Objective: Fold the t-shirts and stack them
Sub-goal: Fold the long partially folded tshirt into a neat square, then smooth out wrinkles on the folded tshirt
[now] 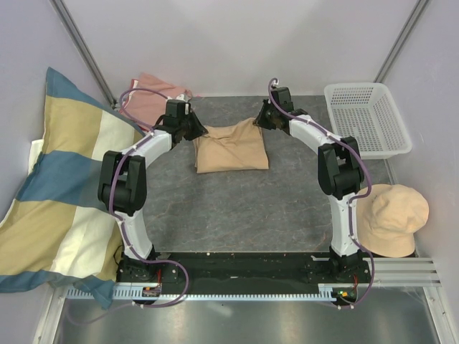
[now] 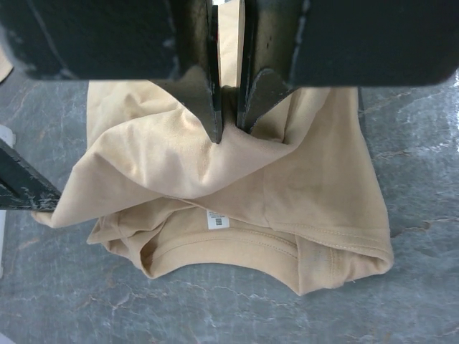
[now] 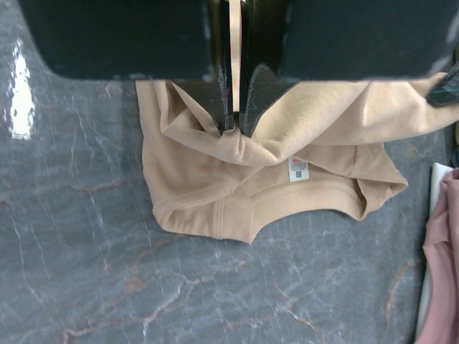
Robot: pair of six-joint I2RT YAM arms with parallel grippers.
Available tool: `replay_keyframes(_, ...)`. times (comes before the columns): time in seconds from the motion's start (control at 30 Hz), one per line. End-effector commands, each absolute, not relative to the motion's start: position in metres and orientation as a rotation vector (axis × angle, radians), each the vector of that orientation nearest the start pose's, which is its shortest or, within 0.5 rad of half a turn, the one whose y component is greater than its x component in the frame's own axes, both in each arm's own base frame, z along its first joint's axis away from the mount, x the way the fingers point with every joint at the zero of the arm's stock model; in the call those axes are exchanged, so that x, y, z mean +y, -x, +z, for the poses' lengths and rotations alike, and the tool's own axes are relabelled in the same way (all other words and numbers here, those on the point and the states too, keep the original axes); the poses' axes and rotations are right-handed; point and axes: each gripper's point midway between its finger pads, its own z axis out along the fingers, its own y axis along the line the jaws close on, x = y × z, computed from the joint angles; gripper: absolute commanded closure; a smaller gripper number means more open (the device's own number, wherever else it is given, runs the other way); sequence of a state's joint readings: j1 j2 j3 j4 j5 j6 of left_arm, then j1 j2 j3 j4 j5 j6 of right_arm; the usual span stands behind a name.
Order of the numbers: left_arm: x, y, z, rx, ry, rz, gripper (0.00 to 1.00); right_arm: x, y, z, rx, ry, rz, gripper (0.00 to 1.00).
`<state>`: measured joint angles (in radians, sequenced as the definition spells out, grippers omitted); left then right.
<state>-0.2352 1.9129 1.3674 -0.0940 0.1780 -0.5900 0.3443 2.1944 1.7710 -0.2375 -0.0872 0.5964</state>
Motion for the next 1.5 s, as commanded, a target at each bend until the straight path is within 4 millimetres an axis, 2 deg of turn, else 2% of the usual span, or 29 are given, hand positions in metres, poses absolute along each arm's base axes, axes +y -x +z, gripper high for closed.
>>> replay_keyframes(0.0, -0.169, -0.512, 0.113, 2.223, 0.273, -0.643, 0.96, 0.238, -0.574, 0.125, 2.197, -0.207, 0.64, 1.0)
replay_keyframes(0.03, -0.169, -0.512, 0.111, 2.225, 0.277, -0.644, 0.94, 0.238, -0.577, 0.123, 2.187, -0.199, 0.65, 1.0)
replay_keyframes(0.07, -0.167, -0.513, 0.11, 2.225, 0.283, -0.639, 0.92, 0.24, -0.578, 0.124, 2.179, -0.162, 0.668, 0.96)
replay_keyframes(0.1, -0.164, -0.514, 0.108, 2.226, 0.28, -0.63, 0.88, 0.24, -0.582, 0.125, 2.161, -0.132, 0.672, 0.86)
replay_keyframes(0.13, -0.158, -0.516, 0.109, 2.223, 0.287, -0.612, 0.86, 0.232, -0.587, 0.124, 2.147, -0.123, 0.653, 0.71)
replay_keyframes(0.17, -0.137, -0.519, 0.106, 2.217, 0.341, -0.559, 0.84, 0.222, -0.594, 0.126, 2.124, -0.131, 0.613, 0.47)
replay_keyframes(0.2, -0.126, -0.521, 0.113, 2.191, 0.379, -0.557, 0.75, 0.207, -0.599, 0.124, 2.111, -0.154, 0.552, 0.39)
replay_keyframes(0.23, -0.117, -0.522, 0.117, 2.174, 0.404, -0.56, 0.71, 0.186, -0.6, 0.121, 2.108, -0.187, 0.524, 0.35)
replay_keyframes(0.27, -0.1, -0.522, 0.119, 2.162, 0.443, -0.555, 0.68, 0.177, -0.603, 0.124, 2.092, -0.201, 0.518, 0.32)
replay_keyframes(0.3, -0.092, -0.522, 0.123, 2.149, 0.459, -0.544, 0.5, 0.168, -0.6, 0.117, 2.106, -0.218, 0.512, 0.32)
replay_keyframes(0.33, -0.085, -0.521, 0.136, 2.121, 0.463, -0.533, 0.38, 0.152, -0.601, 0.126, 2.088, -0.239, 0.505, 0.31)
replay_keyframes(0.37, -0.077, -0.518, 0.135, 2.113, 0.48, -0.5, 0.27, 0.148, -0.599, 0.127, 2.083, -0.241, 0.504, 0.3)
replay_keyframes(0.4, -0.074, -0.517, 0.139, 2.105, 0.47, -0.481, 0.06, 0.144, -0.594, 0.12, 2.098, -0.246, 0.498, 0.3)
replay_keyframes(0.43, -0.072, -0.515, 0.15, 2.081, 0.465, -0.474, 0.04, 0.141, -0.591, 0.129, 2.085, -0.239, 0.495, 0.3)
replay_keyframes(0.5, -0.072, -0.51, 0.154, 2.075, 0.462, -0.474, 0.02, 0.141, -0.582, 0.123, 2.105, -0.236, 0.497, 0.29)
replay_keyframes(0.6, -0.077, -0.5, 0.164, 2.067, 0.439, -0.511, 0.0, 0.146, -0.569, 0.127, 2.113, -0.237, 0.547, 0.29)
replay_keyframes(0.7, -0.086, -0.483, 0.167, 2.073, 0.417, -0.536, 0.0, 0.152, -0.547, 0.121, 2.149, -0.25, 0.603, 0.28)
replay_keyframes(0.73, -0.089, -0.478, 0.166, 2.077, 0.413, -0.54, 0.0, 0.155, -0.534, 0.115, 2.175, -0.253, 0.616, 0.28)
replay_keyframes(0.77, -0.093, -0.469, 0.156, 2.1, 0.411, -0.544, 0.0, 0.158, -0.53, 0.117, 2.163, -0.248, 0.645, 0.28)
replay_keyframes(0.8, -0.095, -0.462, 0.159, 2.094, 0.412, -0.552, 0.0, 0.159, -0.517, 0.103, 2.197, -0.254, 0.652, 0.28)
replay_keyframes(0.83, -0.099, -0.457, 0.155, 2.102, 0.409, -0.557, 0.0, 0.163, -0.511, 0.11, 2.185, -0.242, 0.667, 0.28)
replay_keyframes(0.87, -0.103, -0.446, 0.141, 2.133, 0.417, -0.554, 0.0, 0.165, -0.506, 0.11, 2.181, -0.239, 0.681, 0.27)
replay_keyframes(0.9, -0.106, -0.439, 0.14, 2.137, 0.415, -0.561, 0.0, 0.167, -0.494, 0.101, 2.206, -0.241, 0.694, 0.27)
replay_keyframes(0.93, -0.108, -0.438, 0.141, 2.121, 0.412, -0.569, 0.0, 0.17, -0.489, 0.106, 2.197, -0.23, 0.706, 0.27)
replay_keyframes(0.97, -0.112, -0.428, 0.127, 2.151, 0.423, -0.573, 0.0, 0.171, -0.486, 0.107, 2.192, -0.23, 0.714, 0.27)
replay_keyframes(1.03, -0.115, -0.421, 0.122, 2.153, 0.426, -0.582, 0.0, 0.175, -0.474, 0.104, 2.207, -0.218, 0.741, 0.26)
replay_keyframes(1.07, -0.118, -0.414, 0.112, 2.174, 0.43, -0.581, 0.0, 0.175, -0.471, 0.103, 2.213, -0.213, 0.745, 0.26)
replay_keyframes(1.2, -0.128, -0.406, 0.097, 2.187, 0.425, -0.592, 0.0, 0.18, -0.456, 0.088, 2.249, -0.193, 0.749, 0.26)
replay_keyframes(1.47, -0.145, -0.405, 0.082, 2.213, 0.395, -0.604, 0.0, 0.199, -0.45, 0.086, 2.255, -0.139, 0.83, 0.26)
